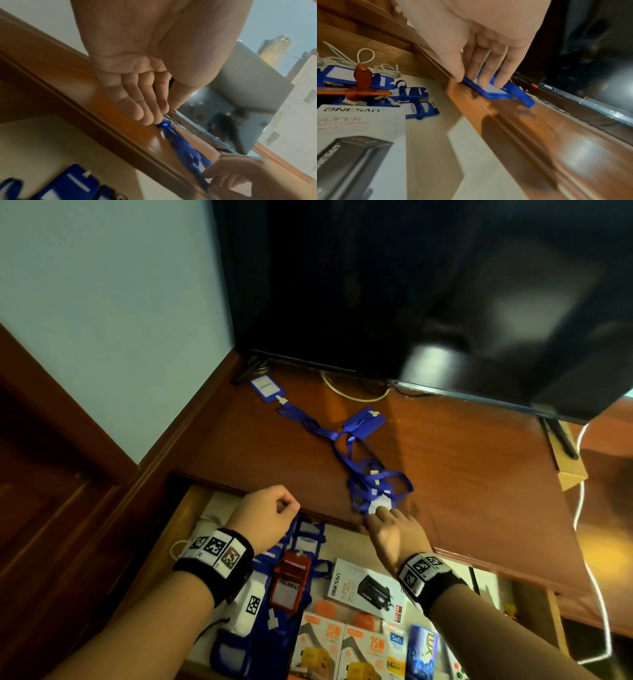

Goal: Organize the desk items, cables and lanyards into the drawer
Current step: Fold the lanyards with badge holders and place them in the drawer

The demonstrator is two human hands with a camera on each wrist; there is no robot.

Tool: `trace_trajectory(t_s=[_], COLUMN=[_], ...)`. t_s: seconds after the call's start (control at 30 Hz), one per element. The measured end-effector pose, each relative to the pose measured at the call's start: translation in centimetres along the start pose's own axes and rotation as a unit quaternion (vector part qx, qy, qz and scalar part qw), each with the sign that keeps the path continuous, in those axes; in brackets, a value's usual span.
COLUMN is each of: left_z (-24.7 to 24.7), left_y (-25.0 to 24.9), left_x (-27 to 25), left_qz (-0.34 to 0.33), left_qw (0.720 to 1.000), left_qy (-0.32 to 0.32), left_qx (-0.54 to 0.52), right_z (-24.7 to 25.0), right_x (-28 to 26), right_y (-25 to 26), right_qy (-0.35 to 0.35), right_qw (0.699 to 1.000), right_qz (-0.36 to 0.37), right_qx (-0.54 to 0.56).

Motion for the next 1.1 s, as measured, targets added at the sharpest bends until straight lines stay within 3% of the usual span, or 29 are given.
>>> trace_trajectory(t_s=[0.1,0.23,0.4,0.47,0.57,0.7,0.77,0.97,1.1], left_z=[0.0,-0.9,-2.6,-3.2,-3.7,-3.6,-3.6,-3.9,-2.9], left_y=[-2.7,-5.4,-7.5,-8.0,-8.2,-8.2,-8.3,-10.2,-15.1], left_x=[-0.2,0.1,0.3,0.0,-0.3,-0.4,-0.5,0.0,-0.3], left_qz=[-0.039,-0.070,-0.073,-0.076,-0.086,-0.098,-0.103,-0.152,-0.198], left_qw=[0.999,0.997,0.996,0.995,0.994,0.993,0.992,0.985,0.978], left_qy=[0.007,0.030,0.052,0.059,0.065,0.054,0.054,0.049,0.065], left_qx=[-0.003,0.001,0.011,0.018,0.028,0.041,0.040,0.072,0.017], right_z=[1.4,3.3,0.2,-1.3,-1.7,-2.3,-1.2,9.8,19.1], right_x=[0.0,-0.8,-1.1,-1.4,-2.3,-4.3,-5.1,-7.0,-8.2], right_y=[-1.0,-3.3,-5.1,-5.0,-4.8,-5.3,-5.8,-8.8,-9.7], right_qy=[0.004,-0.076,0.054,0.065,0.004,-0.024,-0.084,-0.328,-0.408], right_qw=[1.000,0.996,0.990,0.988,0.994,0.997,0.995,0.943,0.902], right_qz=[-0.005,-0.008,-0.038,-0.055,-0.068,-0.068,-0.045,0.019,0.023], right_qx=[0.001,0.045,0.126,0.132,0.087,0.038,0.030,0.057,0.141])
Point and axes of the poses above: each hand's wrist, its own x-axis towards the middle knuckle, its own z-axis out of the back of the hand, y = z × x, the point moved 7 cm from there along x, towards the middle knuckle, and after that the axes turned 8 degrees about z, right-handed, at the moved point
